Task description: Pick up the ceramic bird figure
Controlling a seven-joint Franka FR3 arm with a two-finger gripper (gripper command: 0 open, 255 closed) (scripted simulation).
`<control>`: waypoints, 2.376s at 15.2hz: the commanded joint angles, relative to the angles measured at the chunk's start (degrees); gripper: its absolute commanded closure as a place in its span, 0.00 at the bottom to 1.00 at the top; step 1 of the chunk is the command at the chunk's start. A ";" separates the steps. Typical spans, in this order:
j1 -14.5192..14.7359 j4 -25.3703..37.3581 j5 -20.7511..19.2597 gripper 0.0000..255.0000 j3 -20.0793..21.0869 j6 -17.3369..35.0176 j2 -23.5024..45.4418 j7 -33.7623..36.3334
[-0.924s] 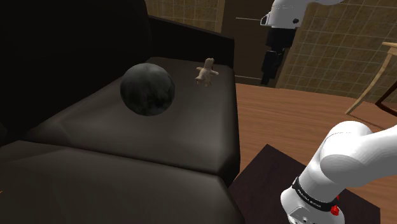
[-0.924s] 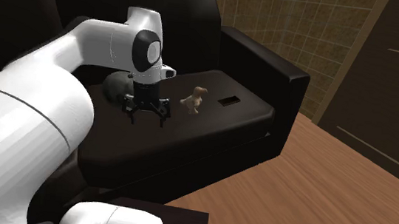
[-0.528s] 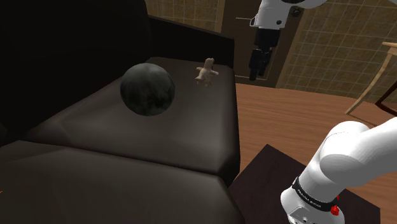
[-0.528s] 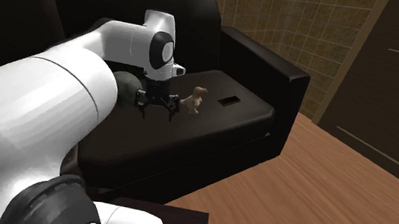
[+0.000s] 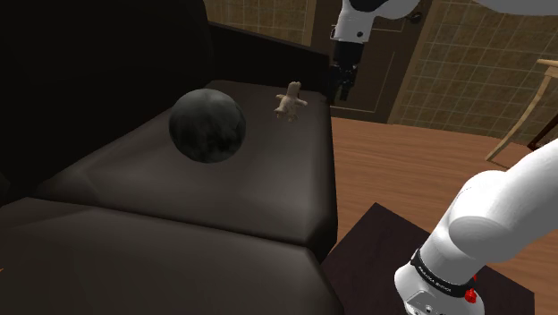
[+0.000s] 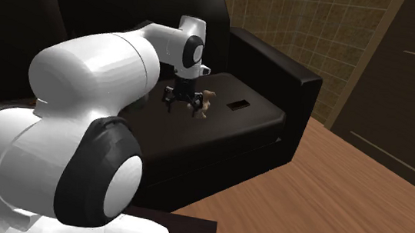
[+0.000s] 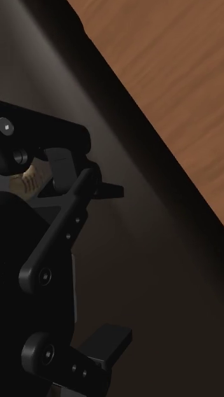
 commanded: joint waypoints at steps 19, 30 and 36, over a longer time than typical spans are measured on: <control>-3.13 28.34 8.26 0.00 -4.88 3.36 32.81 -7.49; -3.03 26.24 8.30 1.00 -4.83 5.41 32.78 -7.78; -3.14 28.69 8.25 1.00 -4.88 3.03 32.83 -7.44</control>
